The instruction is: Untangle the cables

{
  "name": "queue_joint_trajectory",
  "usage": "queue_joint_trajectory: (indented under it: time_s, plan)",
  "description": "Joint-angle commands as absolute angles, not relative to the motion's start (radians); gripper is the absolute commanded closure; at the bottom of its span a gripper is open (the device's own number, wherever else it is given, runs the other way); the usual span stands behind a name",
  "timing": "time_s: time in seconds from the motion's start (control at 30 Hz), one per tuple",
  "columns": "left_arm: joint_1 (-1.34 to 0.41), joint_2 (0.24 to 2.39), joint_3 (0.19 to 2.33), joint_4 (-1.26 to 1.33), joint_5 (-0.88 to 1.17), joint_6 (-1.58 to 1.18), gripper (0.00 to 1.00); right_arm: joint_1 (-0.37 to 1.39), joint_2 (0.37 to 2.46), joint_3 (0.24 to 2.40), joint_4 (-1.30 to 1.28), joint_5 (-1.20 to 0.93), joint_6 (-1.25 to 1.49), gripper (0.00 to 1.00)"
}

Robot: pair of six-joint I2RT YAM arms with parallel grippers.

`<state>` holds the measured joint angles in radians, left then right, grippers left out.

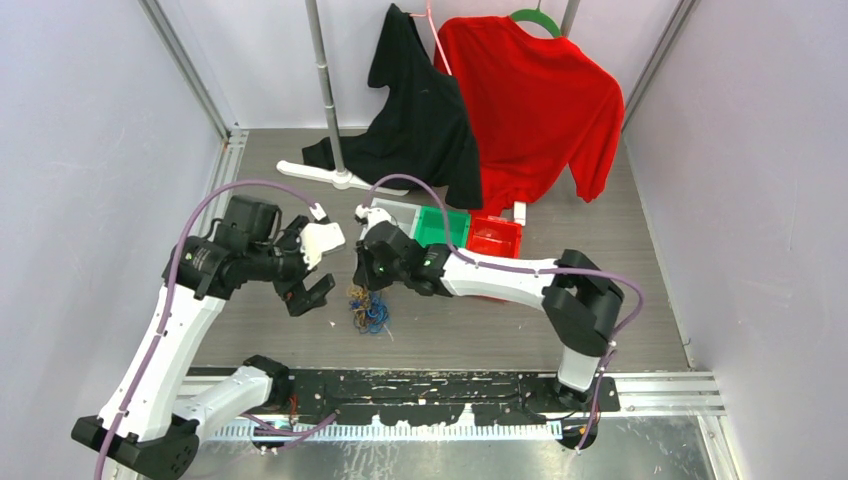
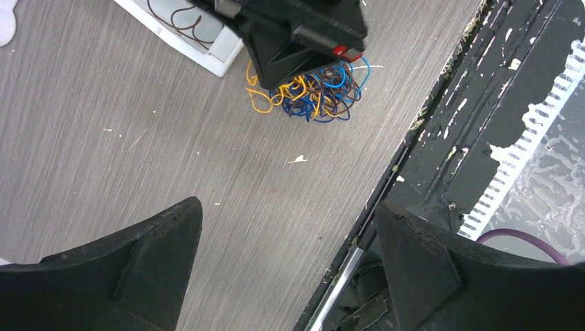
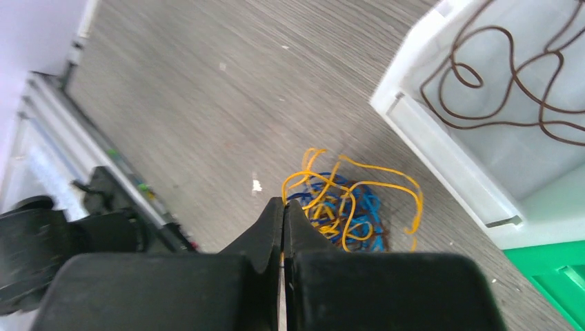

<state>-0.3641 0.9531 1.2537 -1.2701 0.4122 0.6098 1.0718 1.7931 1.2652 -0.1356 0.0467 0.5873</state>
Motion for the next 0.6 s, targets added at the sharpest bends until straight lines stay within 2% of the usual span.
queue_joint_trajectory:
  time_s: [0.0, 0.27, 0.57]
  plan:
    - [-0.359, 0.929, 1.238, -1.234, 0.433, 0.619, 0.05, 1.074, 1.610, 1.193, 0.067, -0.053, 0.604, 0.99]
    - [-0.359, 0.858, 1.206, -1.169, 0.491, 0.640, 0.04, 1.062, 1.424, 1.012, 0.381, -0.272, 0.722, 0.99]
    - [-0.359, 0.695, 1.096, -0.928, 0.577, 0.485, 0.04, 1.051, 1.343, 0.995, 0.597, -0.310, 0.816, 0.99]
